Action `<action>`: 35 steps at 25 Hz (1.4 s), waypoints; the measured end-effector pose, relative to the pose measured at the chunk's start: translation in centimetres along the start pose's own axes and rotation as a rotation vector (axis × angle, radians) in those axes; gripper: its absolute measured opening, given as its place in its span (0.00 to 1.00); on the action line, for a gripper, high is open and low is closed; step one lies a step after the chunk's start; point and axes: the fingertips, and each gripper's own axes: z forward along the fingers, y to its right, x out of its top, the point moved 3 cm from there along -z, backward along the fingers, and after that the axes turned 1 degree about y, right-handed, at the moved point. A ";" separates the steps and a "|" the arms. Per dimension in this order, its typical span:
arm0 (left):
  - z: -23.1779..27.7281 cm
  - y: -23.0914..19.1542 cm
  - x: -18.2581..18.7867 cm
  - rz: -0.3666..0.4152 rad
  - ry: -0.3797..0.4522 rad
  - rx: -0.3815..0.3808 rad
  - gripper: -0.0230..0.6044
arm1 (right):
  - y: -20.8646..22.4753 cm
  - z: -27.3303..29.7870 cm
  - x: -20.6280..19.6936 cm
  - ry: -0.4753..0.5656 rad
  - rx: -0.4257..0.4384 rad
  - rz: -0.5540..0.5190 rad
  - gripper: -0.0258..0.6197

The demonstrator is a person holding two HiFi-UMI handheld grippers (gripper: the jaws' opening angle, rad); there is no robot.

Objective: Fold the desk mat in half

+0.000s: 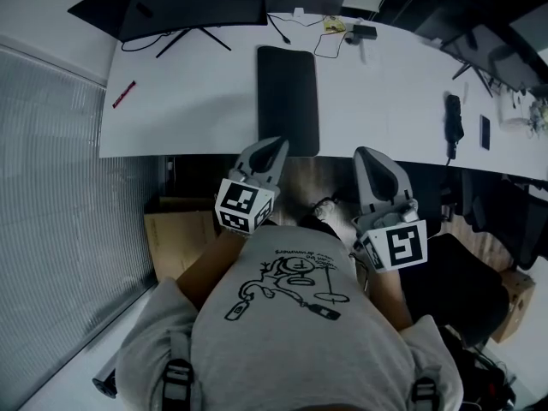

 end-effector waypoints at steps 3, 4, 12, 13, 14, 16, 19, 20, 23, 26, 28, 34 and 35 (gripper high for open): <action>-1.2 0.0 1.5 0.019 0.028 0.017 0.07 | -0.4 0.6 0.2 -0.001 0.014 -0.006 0.05; -1.6 0.0 2.0 0.026 0.038 0.022 0.07 | -0.6 0.8 0.3 -0.002 0.018 -0.008 0.05; -4.6 -1.1 5.1 0.052 0.116 0.059 0.07 | -1.9 2.0 0.8 0.005 0.043 -0.022 0.05; -5.0 -1.2 5.3 0.054 0.125 0.062 0.07 | -2.2 2.2 0.8 0.006 0.045 -0.024 0.05; -5.4 -1.4 5.6 0.056 0.134 0.065 0.07 | -2.4 2.4 0.8 0.006 0.047 -0.026 0.05; -6.1 -1.9 5.9 0.057 0.147 0.073 0.07 | -2.8 2.9 0.8 0.007 0.050 -0.029 0.05; -6.9 -2.5 6.6 0.062 0.152 0.094 0.07 | -3.4 3.6 0.9 0.005 0.057 -0.027 0.05; -7.1 -2.7 6.8 0.063 0.155 0.099 0.07 | -3.6 3.8 0.9 0.004 0.060 -0.026 0.05; -7.7 -3.2 7.3 0.068 0.163 0.107 0.07 | -4.0 4.2 1.0 -0.001 0.066 -0.031 0.05; -8.0 -3.6 7.3 0.072 0.167 0.110 0.07 | -4.2 4.5 1.0 0.000 0.065 -0.030 0.05; -8.2 -3.8 7.4 0.075 0.166 0.114 0.07 | -4.4 4.6 1.1 0.000 0.064 -0.032 0.05; -8.2 -4.3 7.7 0.068 0.161 0.122 0.07 | -4.4 4.9 1.3 0.002 0.059 -0.027 0.05; -8.1 -4.4 7.6 0.066 0.161 0.120 0.07 | -4.4 5.0 1.3 0.001 0.058 -0.026 0.05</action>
